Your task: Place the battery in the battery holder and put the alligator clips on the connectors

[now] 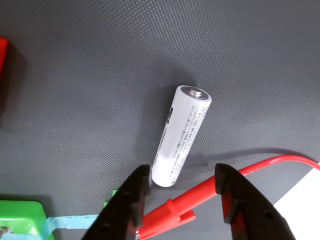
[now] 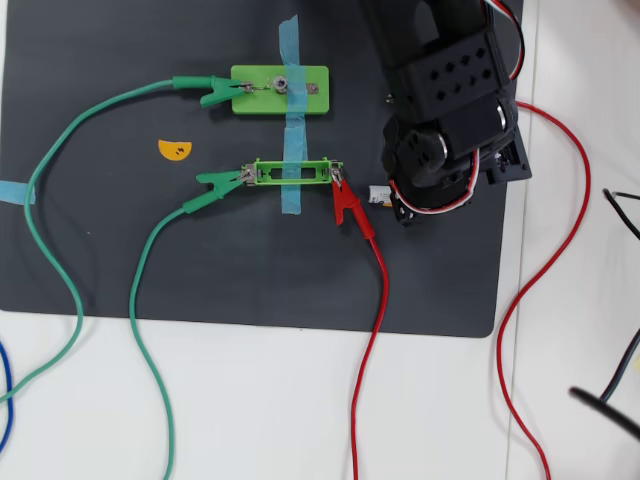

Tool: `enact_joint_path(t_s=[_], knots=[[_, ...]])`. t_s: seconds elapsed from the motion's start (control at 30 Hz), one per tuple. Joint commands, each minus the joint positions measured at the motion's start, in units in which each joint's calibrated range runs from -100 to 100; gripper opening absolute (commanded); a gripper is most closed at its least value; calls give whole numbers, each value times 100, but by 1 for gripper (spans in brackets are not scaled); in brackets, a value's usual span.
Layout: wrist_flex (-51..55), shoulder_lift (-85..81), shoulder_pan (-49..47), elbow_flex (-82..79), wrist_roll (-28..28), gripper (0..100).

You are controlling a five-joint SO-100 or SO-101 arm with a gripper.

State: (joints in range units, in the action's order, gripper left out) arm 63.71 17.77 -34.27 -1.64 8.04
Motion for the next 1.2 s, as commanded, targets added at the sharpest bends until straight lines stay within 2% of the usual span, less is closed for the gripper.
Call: enact_joint_path(t_s=[0.0, 1.17], knots=[[-49, 23, 191, 85, 6, 12], [-49, 388, 312, 217, 189, 12]])
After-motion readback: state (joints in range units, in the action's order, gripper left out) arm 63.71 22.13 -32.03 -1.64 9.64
